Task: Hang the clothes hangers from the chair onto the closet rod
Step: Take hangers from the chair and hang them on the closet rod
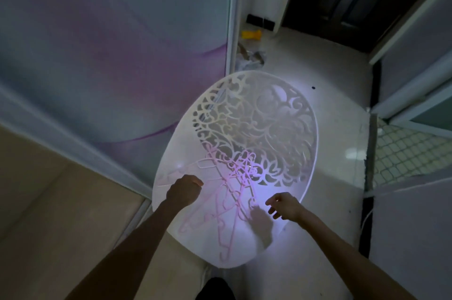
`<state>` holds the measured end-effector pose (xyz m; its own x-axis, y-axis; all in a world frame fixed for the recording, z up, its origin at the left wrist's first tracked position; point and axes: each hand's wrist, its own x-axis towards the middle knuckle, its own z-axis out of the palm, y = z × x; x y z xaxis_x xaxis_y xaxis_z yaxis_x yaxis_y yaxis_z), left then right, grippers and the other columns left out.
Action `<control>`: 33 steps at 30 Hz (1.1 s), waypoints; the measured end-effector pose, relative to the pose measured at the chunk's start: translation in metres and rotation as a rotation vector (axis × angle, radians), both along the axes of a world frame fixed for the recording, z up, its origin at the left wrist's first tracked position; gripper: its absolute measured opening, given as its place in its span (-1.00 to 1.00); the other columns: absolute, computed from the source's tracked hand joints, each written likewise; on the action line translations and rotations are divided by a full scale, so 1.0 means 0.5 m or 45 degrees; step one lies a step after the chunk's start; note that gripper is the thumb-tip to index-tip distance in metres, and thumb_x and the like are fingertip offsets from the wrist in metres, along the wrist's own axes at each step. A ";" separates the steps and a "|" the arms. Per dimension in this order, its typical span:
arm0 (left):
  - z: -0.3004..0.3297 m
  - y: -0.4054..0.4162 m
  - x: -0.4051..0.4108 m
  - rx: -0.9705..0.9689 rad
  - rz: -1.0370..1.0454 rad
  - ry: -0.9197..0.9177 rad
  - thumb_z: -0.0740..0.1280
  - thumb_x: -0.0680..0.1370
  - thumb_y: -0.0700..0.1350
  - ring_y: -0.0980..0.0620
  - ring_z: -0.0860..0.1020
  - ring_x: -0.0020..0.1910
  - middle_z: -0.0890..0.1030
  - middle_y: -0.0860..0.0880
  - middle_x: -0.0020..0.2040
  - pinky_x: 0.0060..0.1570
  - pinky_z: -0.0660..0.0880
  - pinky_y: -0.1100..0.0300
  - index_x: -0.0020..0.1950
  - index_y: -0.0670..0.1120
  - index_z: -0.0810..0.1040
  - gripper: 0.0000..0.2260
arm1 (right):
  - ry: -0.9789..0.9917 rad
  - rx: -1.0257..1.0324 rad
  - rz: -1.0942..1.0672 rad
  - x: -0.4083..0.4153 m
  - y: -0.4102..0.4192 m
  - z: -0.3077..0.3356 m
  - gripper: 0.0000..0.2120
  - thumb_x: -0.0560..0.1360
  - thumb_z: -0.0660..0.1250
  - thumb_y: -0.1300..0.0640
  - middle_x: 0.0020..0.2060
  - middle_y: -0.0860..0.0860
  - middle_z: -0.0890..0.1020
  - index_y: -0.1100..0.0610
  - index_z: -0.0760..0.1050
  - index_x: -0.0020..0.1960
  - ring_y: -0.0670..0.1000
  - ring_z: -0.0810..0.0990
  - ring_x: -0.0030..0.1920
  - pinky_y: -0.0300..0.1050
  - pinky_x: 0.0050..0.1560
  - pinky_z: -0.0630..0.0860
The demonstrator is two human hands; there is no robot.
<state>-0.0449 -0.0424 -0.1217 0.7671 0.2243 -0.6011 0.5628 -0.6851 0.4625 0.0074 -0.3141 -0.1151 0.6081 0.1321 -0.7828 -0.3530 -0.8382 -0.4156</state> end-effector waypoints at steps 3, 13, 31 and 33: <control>-0.111 -0.012 0.019 0.030 -0.007 0.083 0.21 0.55 -0.16 -0.02 0.50 0.27 0.54 0.02 0.28 0.27 0.41 0.18 0.17 0.04 0.59 -0.73 | 0.041 -0.066 -0.011 0.023 0.013 -0.111 -0.80 0.54 0.17 0.18 -0.03 0.11 0.64 0.09 0.56 -0.13 0.07 0.58 -0.09 -0.31 -0.17 0.47; -0.394 -0.055 0.007 0.370 -0.125 -0.023 0.49 0.38 0.01 -0.12 0.64 -0.08 0.54 -0.15 0.07 -0.18 0.56 0.12 0.16 -0.07 0.47 -0.57 | -0.134 -0.182 -0.038 0.066 0.101 -0.379 -0.40 0.51 0.28 -0.08 0.28 0.17 0.43 0.23 0.19 0.38 0.19 0.46 0.28 0.07 0.25 0.43; -0.242 0.026 -0.027 0.005 0.325 -0.410 0.21 0.59 0.05 0.05 0.66 -0.38 0.65 0.03 -0.33 -0.37 0.62 0.05 -0.10 0.11 0.50 -0.88 | -1.048 0.148 0.196 0.082 0.035 -0.248 -0.75 0.63 0.03 0.09 -0.43 -0.06 0.40 0.03 0.37 0.26 0.04 0.42 -0.44 -0.10 -0.46 0.20; -0.197 0.044 -0.027 -0.109 0.467 -0.320 0.20 0.59 0.06 -0.07 0.65 -0.31 0.62 0.03 -0.32 -0.22 0.62 -0.02 -0.07 0.18 0.51 -0.89 | -1.088 0.128 0.216 0.091 0.046 -0.193 -0.73 0.63 0.05 0.12 -0.41 -0.04 0.43 0.08 0.38 0.28 0.08 0.42 -0.42 -0.09 -0.42 0.22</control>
